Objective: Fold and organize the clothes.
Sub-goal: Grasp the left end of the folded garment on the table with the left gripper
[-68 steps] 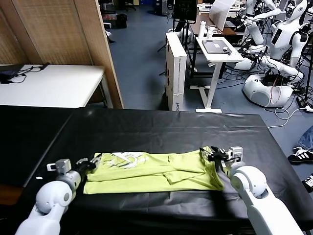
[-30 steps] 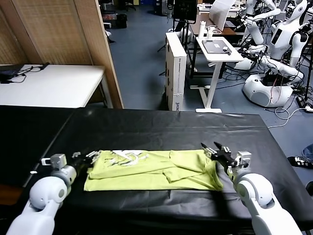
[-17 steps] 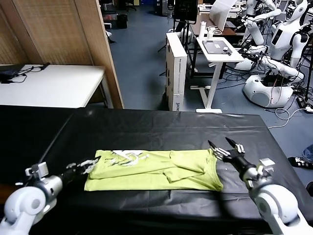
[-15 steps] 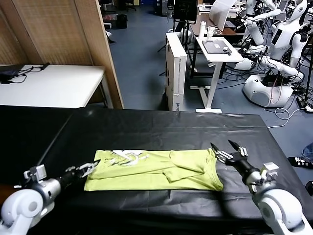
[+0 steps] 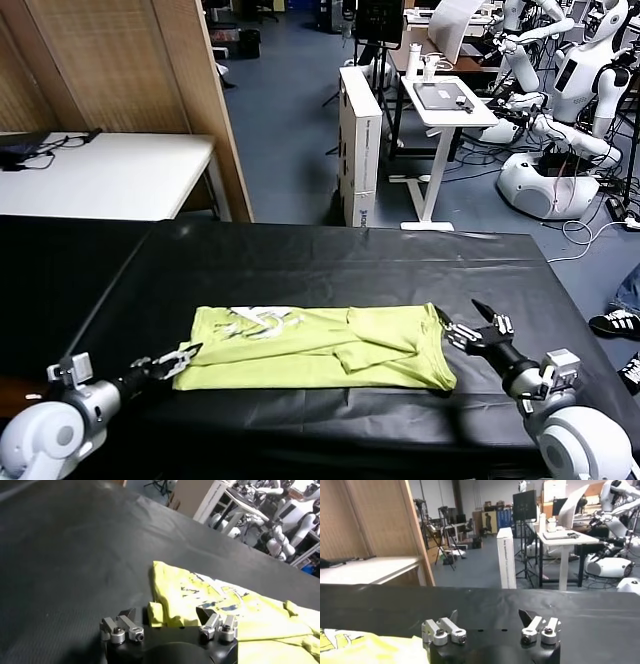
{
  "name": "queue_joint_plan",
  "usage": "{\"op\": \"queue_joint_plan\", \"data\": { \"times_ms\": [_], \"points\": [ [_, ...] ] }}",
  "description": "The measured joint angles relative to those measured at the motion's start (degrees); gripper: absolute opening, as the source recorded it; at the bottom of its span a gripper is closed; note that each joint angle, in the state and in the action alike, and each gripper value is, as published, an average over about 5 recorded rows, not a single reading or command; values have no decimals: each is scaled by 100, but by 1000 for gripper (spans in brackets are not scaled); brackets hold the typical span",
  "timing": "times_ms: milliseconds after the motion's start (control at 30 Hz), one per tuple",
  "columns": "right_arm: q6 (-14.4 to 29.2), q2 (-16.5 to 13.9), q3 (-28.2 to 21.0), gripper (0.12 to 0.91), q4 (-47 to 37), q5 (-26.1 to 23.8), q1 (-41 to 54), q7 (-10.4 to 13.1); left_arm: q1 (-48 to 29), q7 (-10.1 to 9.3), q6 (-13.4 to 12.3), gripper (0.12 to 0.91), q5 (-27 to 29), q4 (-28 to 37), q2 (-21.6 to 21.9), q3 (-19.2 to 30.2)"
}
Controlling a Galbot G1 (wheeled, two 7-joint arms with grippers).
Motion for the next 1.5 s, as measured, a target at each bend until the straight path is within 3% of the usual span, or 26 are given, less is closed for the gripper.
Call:
{"op": "queue_joint_plan", "data": {
  "times_ms": [633, 833, 967, 1233, 1300, 1500],
  "points": [
    [-13, 111, -43, 907, 83, -144, -72, -42, -121, -4, 85, 904, -298, 30, -155, 294],
    [-10, 169, -80, 907, 95, -208, -67, -42, -125, -52, 87, 859, -281, 55, -158, 302],
    [-8, 201, -97, 907, 103, -247, -64, -41, -126, -149, 93, 707, -285, 59, -139, 298],
    [-4, 224, -103, 907, 111, -326, -75, -19, -103, -212, 136, 226, -273, -22, -151, 306],
    [-3, 233, -105, 907, 111, -348, -82, -13, -108, -265, 147, 178, -246, -75, -164, 303],
    [12, 285, -107, 907, 120, -396, -110, -3, -66, -331, 147, 179, 95, -308, -98, 165]
  ]
}}
